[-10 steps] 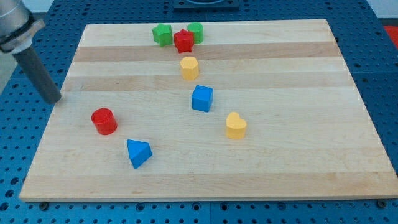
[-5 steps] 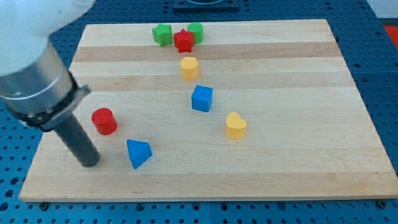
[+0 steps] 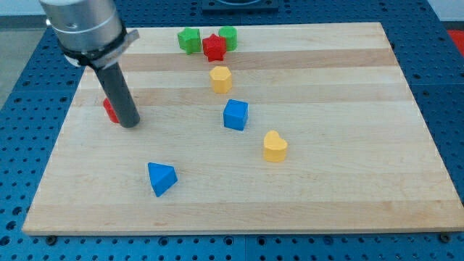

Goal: Move the red circle towards the left side of green star

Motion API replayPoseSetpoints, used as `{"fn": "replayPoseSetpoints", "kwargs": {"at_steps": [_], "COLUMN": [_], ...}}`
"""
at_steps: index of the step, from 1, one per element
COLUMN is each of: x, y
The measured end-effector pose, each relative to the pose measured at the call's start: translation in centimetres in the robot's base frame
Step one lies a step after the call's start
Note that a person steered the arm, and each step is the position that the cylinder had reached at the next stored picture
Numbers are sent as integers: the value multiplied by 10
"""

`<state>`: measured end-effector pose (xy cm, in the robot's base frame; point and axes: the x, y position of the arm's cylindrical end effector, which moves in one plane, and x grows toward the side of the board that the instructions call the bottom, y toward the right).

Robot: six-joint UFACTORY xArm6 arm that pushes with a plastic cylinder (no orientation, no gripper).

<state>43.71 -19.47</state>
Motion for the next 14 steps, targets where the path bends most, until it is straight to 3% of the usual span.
{"fn": "replayPoseSetpoints", "kwargs": {"at_steps": [2,4,6,7,8,10,12,14], "x": [7,-16,-40,-83,-98,-104,-158,-161], "y": [-26,-53,-4,-34,-46,-2,-10,11]}}
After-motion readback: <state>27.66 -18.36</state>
